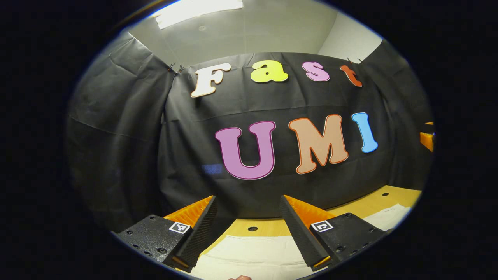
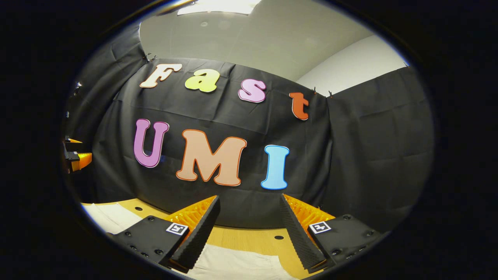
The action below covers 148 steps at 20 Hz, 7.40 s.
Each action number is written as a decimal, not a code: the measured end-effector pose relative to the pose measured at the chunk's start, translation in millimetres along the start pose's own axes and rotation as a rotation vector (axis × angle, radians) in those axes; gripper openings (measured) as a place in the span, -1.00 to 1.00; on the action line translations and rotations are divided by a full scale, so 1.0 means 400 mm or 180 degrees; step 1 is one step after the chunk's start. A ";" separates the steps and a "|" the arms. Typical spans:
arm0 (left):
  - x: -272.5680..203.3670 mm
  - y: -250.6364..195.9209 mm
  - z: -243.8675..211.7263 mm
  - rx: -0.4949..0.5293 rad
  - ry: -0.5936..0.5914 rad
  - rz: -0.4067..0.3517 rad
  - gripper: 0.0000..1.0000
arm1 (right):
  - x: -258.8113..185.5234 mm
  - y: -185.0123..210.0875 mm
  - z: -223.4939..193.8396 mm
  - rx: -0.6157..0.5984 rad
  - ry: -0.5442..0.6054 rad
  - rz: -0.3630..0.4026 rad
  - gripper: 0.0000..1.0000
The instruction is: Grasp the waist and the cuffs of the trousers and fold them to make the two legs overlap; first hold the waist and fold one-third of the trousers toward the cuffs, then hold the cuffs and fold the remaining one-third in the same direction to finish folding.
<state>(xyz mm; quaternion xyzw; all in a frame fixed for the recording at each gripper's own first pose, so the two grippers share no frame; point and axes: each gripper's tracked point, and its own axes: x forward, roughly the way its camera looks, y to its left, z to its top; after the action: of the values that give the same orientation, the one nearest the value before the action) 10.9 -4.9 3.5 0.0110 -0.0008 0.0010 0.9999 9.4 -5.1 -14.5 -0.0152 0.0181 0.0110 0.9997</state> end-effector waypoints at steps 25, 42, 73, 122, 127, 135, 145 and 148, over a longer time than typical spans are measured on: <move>0.036 -0.024 -0.031 -0.0047 0.0084 0.0043 0.92 | -0.067 -0.054 -0.370 -0.1300 0.0809 0.0814 0.94; 0.045 -0.040 -0.076 0.0103 0.0197 0.0040 0.92 | -0.364 -0.075 -0.837 -0.2815 0.1891 0.2067 0.95; -0.148 0.036 -0.484 0.1887 0.1173 -0.0745 0.92 | -0.398 -0.051 -1.047 -0.3487 0.2335 0.2349 -0.87; -0.233 0.114 -0.837 0.3453 0.2571 -0.1752 -1.00 | -0.186 -0.061 -0.838 -0.3280 0.1576 0.1624 -0.81; -0.080 0.072 -0.732 0.3341 0.2260 -0.1306 -1.00 | -0.044 -0.052 -0.774 -0.3298 0.1260 0.1594 -0.81; 0.174 0.002 -0.741 0.3100 0.1960 -0.1387 -1.00 | 0.118 -0.017 -0.771 -0.3256 0.1316 0.1200 -0.81; 0.386 -0.063 -0.893 0.3172 0.1813 -0.1529 -1.00 | 0.358 0.074 -0.936 -0.3108 0.1669 0.0914 -0.75; 0.404 -0.076 -0.947 0.3107 0.1859 -0.1540 -1.00 | 0.378 0.095 -0.993 -0.3090 0.1806 0.0943 -0.77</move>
<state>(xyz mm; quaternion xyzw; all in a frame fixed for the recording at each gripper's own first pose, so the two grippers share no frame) 173.4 -26.6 -375.7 0.4664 0.2759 -0.2226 0.8104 145.2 24.0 -418.0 -0.4715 0.2801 0.1533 0.8221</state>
